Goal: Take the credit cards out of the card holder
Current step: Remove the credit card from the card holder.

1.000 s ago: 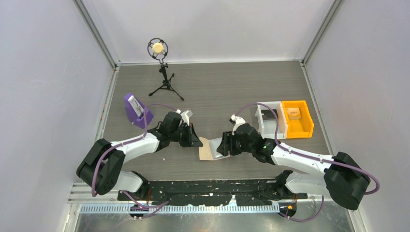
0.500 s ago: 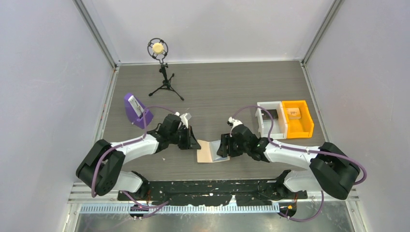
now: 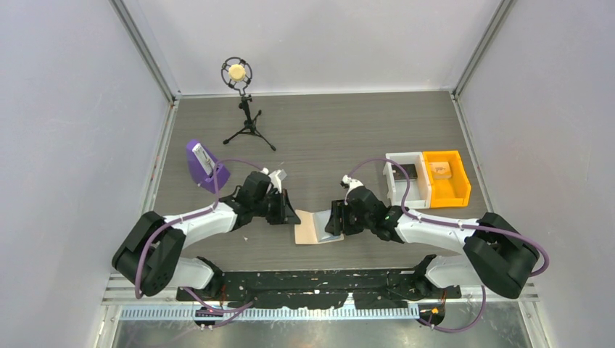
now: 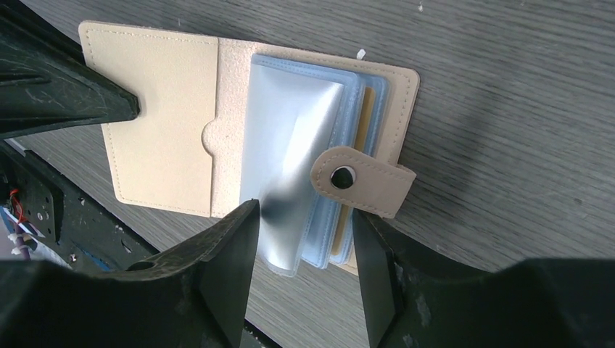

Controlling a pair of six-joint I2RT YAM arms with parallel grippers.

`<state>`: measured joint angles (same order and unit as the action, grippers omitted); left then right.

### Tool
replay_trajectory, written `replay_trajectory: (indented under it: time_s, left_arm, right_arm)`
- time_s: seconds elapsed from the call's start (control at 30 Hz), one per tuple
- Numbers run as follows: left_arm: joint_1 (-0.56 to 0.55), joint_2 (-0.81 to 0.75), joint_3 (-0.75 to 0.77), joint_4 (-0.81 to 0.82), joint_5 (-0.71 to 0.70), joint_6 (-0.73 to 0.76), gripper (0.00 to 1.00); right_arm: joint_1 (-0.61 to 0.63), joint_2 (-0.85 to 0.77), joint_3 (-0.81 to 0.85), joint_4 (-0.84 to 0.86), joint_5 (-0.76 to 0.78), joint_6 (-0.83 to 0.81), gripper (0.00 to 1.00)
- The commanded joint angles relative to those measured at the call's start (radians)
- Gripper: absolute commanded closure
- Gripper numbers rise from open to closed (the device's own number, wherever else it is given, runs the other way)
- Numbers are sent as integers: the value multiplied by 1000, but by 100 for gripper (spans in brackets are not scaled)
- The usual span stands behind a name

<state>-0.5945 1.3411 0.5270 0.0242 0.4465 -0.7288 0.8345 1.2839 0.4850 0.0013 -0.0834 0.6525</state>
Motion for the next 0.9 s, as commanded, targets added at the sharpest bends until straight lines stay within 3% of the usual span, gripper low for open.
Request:
replay_trajectory:
  time_s: [0.0,0.37,0.87]
  left_arm:
    - [-5,-26,-10,-2,-8,10,93]
    - [-5,-30,-10,-3,-15,7,93]
    - [-12,-30,-18,1,-23,2,93]
  right_arm:
    - [1,-19,43,9,15,-9,42]
    - [4,-30,46,6,17,-11,47]
    - [3,13,31,38,-9,-1,46]
